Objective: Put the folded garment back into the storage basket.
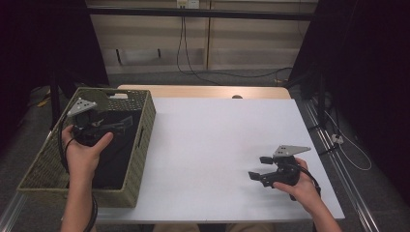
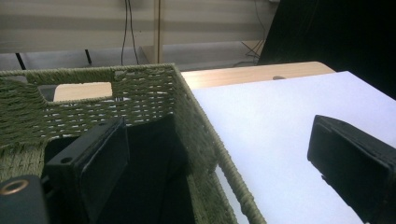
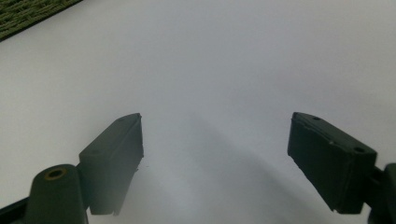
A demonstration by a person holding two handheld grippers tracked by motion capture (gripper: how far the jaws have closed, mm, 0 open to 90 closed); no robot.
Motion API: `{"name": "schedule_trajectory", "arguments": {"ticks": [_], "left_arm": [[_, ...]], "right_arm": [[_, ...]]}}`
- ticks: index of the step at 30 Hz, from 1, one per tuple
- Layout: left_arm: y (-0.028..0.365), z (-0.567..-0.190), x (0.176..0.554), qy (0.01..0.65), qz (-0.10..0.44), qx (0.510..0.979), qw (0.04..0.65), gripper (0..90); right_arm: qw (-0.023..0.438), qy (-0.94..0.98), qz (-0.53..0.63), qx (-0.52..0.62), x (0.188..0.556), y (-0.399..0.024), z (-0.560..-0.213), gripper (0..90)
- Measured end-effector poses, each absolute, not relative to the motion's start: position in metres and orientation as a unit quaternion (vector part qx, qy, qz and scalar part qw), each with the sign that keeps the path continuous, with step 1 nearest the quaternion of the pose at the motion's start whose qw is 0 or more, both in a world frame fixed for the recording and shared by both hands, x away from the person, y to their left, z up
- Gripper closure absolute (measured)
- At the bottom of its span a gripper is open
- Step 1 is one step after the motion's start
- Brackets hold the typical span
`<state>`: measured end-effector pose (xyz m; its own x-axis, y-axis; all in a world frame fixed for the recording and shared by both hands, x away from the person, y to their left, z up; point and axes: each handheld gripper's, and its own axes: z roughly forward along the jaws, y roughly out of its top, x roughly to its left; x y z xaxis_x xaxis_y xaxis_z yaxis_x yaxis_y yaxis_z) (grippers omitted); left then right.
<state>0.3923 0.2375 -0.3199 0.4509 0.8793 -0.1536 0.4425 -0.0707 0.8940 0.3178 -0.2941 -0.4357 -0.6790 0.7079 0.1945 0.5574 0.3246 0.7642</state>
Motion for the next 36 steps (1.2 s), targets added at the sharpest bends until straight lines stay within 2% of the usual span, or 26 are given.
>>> {"name": "schedule_trajectory", "arguments": {"ticks": [36], "left_arm": [[0.235,-0.317,0.378,0.467,0.224,0.693,0.502,5.3]], "right_arm": [[0.104,0.809,0.419,0.399,0.303,-0.309,-0.436,16.9]]}}
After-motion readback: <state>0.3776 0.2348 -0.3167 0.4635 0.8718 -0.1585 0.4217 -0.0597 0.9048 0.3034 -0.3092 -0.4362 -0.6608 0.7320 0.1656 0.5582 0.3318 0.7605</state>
